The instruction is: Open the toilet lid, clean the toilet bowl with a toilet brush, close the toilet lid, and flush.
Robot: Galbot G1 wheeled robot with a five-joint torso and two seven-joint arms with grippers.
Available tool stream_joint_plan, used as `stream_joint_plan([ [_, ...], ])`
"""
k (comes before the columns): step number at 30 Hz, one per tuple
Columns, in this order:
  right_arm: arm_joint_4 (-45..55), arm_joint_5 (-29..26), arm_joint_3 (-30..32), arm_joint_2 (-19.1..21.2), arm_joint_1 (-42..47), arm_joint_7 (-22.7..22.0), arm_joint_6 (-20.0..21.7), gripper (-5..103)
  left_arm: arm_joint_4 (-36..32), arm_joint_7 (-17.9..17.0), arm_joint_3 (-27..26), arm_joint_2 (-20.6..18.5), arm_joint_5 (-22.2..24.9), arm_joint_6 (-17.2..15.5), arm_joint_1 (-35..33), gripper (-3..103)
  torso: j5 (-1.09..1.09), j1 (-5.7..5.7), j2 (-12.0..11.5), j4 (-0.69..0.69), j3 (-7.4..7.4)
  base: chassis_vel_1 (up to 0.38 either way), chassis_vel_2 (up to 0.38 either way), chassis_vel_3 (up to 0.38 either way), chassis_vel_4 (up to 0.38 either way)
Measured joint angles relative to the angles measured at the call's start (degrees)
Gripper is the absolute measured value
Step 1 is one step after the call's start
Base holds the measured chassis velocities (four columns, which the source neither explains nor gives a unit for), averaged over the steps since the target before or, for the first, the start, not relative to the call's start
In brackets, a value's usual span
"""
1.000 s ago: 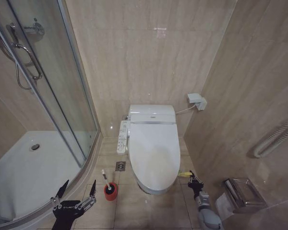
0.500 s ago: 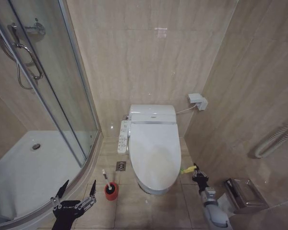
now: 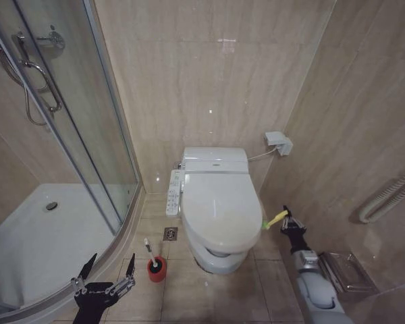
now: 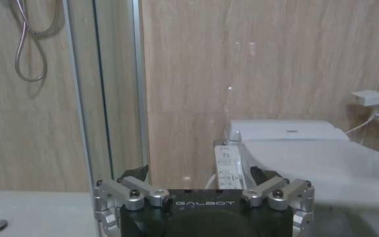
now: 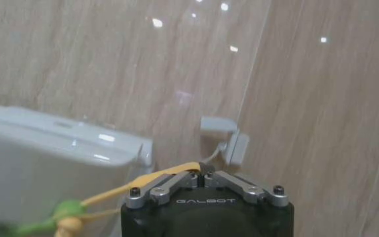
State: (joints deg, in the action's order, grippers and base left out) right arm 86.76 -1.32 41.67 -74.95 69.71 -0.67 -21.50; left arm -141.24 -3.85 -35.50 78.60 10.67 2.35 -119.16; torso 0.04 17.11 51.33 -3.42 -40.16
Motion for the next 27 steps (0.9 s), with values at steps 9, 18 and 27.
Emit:
stream_joint_plan([
  [9,6.17,-2.52,0.13,3.18,-0.84,-0.21,4.11,1,0.0,0.0,0.0,0.0,0.0,0.0,0.0,100,0.0,-0.01,0.0,0.01,0.0,0.0,0.0,0.0,0.0],
  [18,11.67,-5.51,-0.28,5.23,-4.12,-0.23,9.87,1,0.0,0.0,0.0,0.0,0.0,0.0,0.0,100,-0.01,-0.01,0.0,0.0,0.01,0.0,0.0,0.0,0.0],
  [27,12.28,-8.56,-1.26,7.37,-5.46,-0.01,11.44,1,0.0,0.0,0.0,0.0,0.0,0.0,0.0,100,-0.01,-0.01,0.0,0.0,0.01,0.0,0.0,0.0,0.0],
])
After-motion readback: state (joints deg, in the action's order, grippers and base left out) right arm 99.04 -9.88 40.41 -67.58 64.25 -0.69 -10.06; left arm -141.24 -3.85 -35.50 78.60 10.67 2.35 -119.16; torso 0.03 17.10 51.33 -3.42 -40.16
